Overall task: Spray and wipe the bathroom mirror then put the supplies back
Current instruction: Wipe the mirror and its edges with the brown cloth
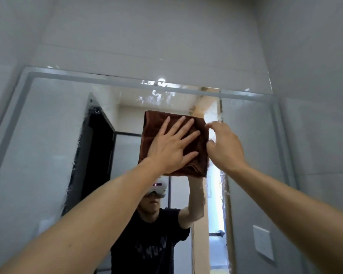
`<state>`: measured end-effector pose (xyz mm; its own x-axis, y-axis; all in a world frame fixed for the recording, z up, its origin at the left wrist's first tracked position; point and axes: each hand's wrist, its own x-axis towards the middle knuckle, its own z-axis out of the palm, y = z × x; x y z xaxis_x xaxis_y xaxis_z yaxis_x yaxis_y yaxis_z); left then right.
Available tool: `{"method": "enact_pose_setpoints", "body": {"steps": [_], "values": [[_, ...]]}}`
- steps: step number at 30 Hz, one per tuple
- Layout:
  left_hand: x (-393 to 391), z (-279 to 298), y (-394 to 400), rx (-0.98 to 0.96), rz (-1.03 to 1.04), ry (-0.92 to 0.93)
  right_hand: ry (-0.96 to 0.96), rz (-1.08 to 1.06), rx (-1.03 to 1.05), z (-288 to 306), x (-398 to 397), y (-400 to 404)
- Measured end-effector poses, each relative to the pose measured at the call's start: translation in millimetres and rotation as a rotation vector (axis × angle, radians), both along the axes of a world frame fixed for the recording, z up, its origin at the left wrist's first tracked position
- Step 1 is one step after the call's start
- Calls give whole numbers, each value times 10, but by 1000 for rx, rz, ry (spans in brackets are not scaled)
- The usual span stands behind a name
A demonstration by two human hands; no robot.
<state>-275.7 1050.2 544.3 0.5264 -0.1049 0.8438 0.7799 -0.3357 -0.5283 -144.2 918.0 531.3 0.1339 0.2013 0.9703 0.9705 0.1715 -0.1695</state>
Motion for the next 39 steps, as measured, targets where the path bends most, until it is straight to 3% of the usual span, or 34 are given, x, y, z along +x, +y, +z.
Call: {"method": "enact_pose_setpoints", "body": {"steps": [7, 11, 14, 19, 21, 23, 28, 30, 35, 39], "values": [[-253, 1105, 8, -177, 21, -524, -140, -93, -41, 323, 77, -116], [93, 1271, -87, -220, 33, -591, -167, -107, -20, 429, 217, -217], [377, 1161, -167, -157, 19, -446, -169, -100, 11, 424, 312, -245], [555, 513, -130, 34, 43, 65, -149, -102, 47, 314, 460, -203], [440, 521, -92, 72, 27, 203, -131, -101, 39, 288, 479, -205], [328, 717, -63, 87, 30, 219, -141, -104, 32, 263, 498, -215], [435, 1134, -150, -82, 42, -210, -175, -138, 15, 203, 590, -296], [613, 1098, -183, -99, 48, -272, -181, -158, 11, 183, 665, -300], [895, 416, -279, -31, 42, -86, -139, -154, -2, 131, 802, -318], [851, -96, -235, 117, 19, 313, -129, -180, -25, 44, 875, -339]]}}
